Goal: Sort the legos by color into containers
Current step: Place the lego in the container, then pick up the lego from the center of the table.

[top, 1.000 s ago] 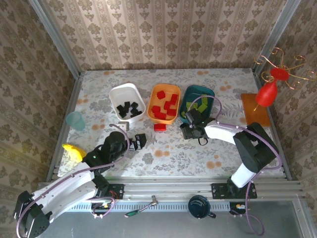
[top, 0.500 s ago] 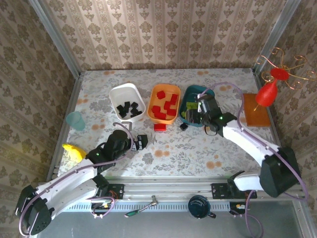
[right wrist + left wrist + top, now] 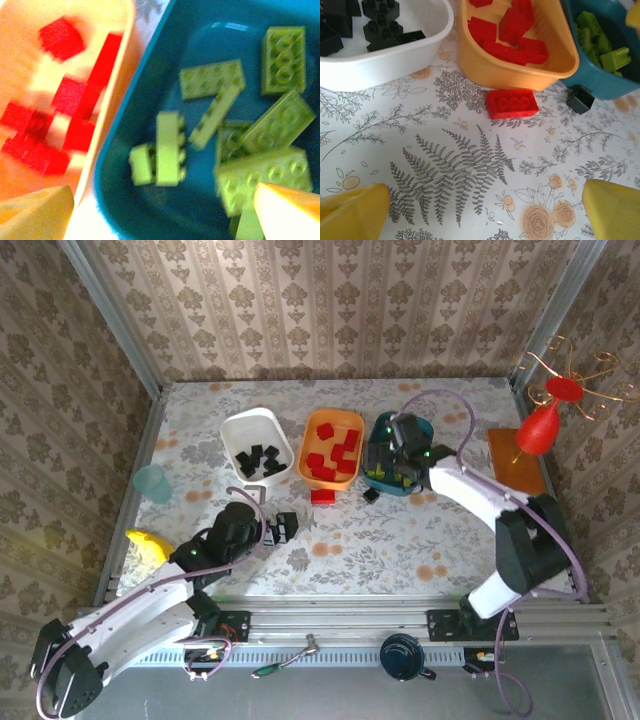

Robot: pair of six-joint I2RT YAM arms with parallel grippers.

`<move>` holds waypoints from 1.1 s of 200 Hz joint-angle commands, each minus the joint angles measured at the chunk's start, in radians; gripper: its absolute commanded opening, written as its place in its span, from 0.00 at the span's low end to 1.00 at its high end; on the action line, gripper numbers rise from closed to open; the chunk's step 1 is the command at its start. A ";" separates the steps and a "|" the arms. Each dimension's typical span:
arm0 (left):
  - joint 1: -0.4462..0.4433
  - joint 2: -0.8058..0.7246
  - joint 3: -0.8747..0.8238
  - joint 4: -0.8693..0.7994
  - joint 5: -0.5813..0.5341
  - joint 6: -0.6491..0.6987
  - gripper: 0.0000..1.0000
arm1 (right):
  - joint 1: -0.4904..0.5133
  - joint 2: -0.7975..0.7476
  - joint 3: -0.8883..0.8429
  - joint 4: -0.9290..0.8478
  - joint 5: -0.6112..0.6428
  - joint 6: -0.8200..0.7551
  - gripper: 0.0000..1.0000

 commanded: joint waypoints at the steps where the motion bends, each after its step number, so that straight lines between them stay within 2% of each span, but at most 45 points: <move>1: 0.012 -0.031 0.027 -0.032 -0.018 0.027 1.00 | 0.080 -0.115 -0.124 0.029 0.087 0.131 0.91; 21: 0.013 -0.032 0.027 -0.032 -0.024 0.029 1.00 | 0.159 -0.130 -0.231 0.089 0.128 0.261 0.86; 49: 0.013 -0.033 0.027 -0.030 -0.020 0.029 1.00 | 0.216 -0.052 -0.284 0.160 0.218 0.404 0.79; 91: 0.013 -0.067 0.017 -0.050 -0.008 0.020 1.00 | 0.269 0.064 -0.232 0.200 0.358 0.492 0.76; 160: 0.014 -0.145 -0.010 -0.085 0.007 0.010 1.00 | 0.264 0.224 -0.131 0.180 0.454 0.608 0.75; 202: 0.015 -0.152 -0.018 -0.095 0.014 0.009 1.00 | 0.249 0.289 -0.109 0.145 0.440 0.635 0.57; 220: 0.015 -0.152 -0.008 -0.113 0.017 0.019 1.00 | 0.248 0.297 -0.109 0.149 0.423 0.612 0.45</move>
